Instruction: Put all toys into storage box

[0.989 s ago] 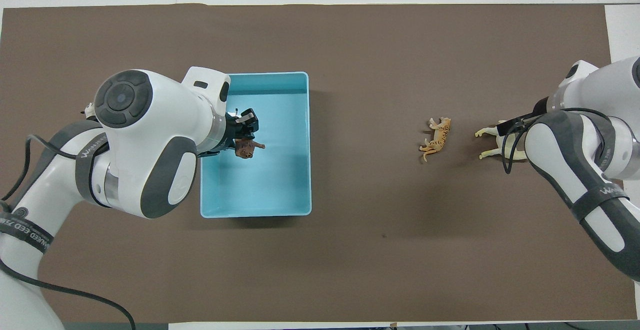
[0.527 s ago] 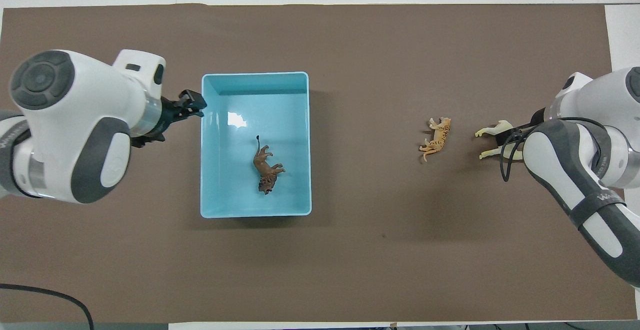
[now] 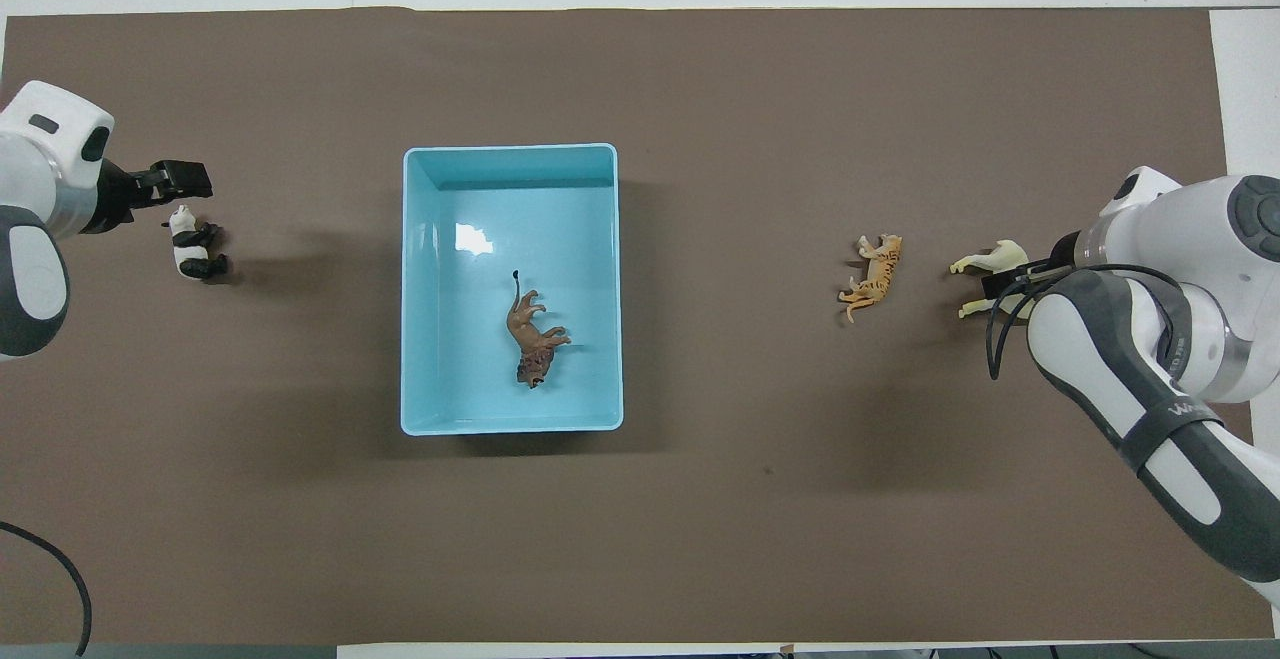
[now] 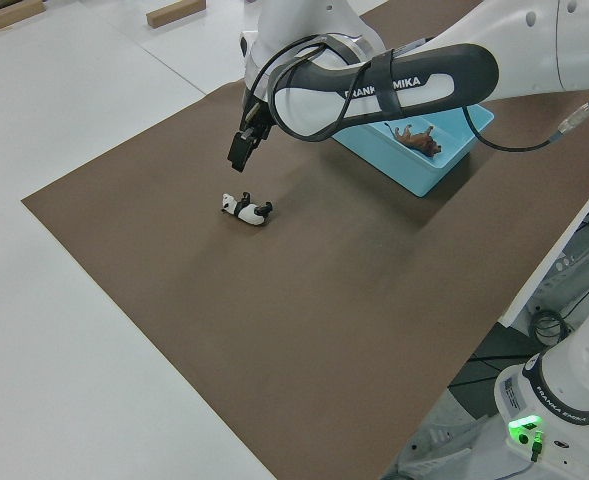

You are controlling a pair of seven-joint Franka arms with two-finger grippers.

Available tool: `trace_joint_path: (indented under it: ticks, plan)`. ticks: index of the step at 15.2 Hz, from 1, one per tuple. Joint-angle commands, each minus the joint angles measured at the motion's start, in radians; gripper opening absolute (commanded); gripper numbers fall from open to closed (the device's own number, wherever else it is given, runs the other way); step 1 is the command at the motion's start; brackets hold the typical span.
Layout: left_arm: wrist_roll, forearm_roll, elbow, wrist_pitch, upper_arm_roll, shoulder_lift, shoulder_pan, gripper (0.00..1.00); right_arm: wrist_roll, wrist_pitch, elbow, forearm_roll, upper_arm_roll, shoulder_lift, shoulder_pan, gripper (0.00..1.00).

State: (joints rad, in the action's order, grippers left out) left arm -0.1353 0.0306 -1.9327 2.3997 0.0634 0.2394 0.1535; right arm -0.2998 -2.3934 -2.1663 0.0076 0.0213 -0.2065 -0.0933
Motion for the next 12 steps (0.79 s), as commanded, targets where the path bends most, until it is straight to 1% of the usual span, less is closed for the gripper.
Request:
trace_joint_path:
  ticks: [1,3,4,5,6,7,8,9,11,12]
  plan:
    - [0.120,0.018,-0.028,0.042,0.010,0.024,0.041,1.00,0.036,-0.047,-0.050,-0.012,-0.009,0.021,-0.011,0.87]
    - [0.129,0.018,-0.064,0.064,0.009,0.027,0.055,1.00,0.041,-0.049,-0.052,-0.008,-0.009,0.021,-0.020,0.64]
    - [0.128,0.018,-0.078,0.078,0.010,0.029,0.057,1.00,0.041,-0.049,-0.050,-0.008,-0.009,0.021,-0.023,0.47]
    - [0.126,0.018,-0.089,0.093,0.010,0.035,0.057,1.00,0.041,-0.052,-0.047,-0.006,-0.009,0.021,-0.025,0.20]
    - [0.122,0.018,-0.100,0.098,0.010,0.040,0.055,1.00,0.041,-0.041,-0.034,-0.001,-0.009,0.018,-0.026,0.00]
    - [0.122,0.018,-0.117,0.099,0.010,0.040,0.055,1.00,0.041,-0.018,0.003,0.002,-0.009,0.015,-0.026,0.00]
    - [0.122,0.018,-0.133,0.104,0.010,0.040,0.055,1.00,0.042,0.038,0.044,0.003,-0.011,0.015,-0.025,0.00]
    - [0.122,0.018,-0.140,0.107,0.009,0.040,0.055,1.00,0.065,0.125,0.119,0.017,-0.011,0.016,-0.017,0.00]
    - [0.128,0.018,-0.167,0.110,0.009,0.035,0.057,1.00,0.164,0.270,0.236,0.066,-0.018,0.022,-0.011,0.00]
    - [0.129,0.018,-0.173,0.110,0.007,0.035,0.058,1.00,0.218,0.308,0.279,0.098,-0.029,0.024,0.001,0.00]
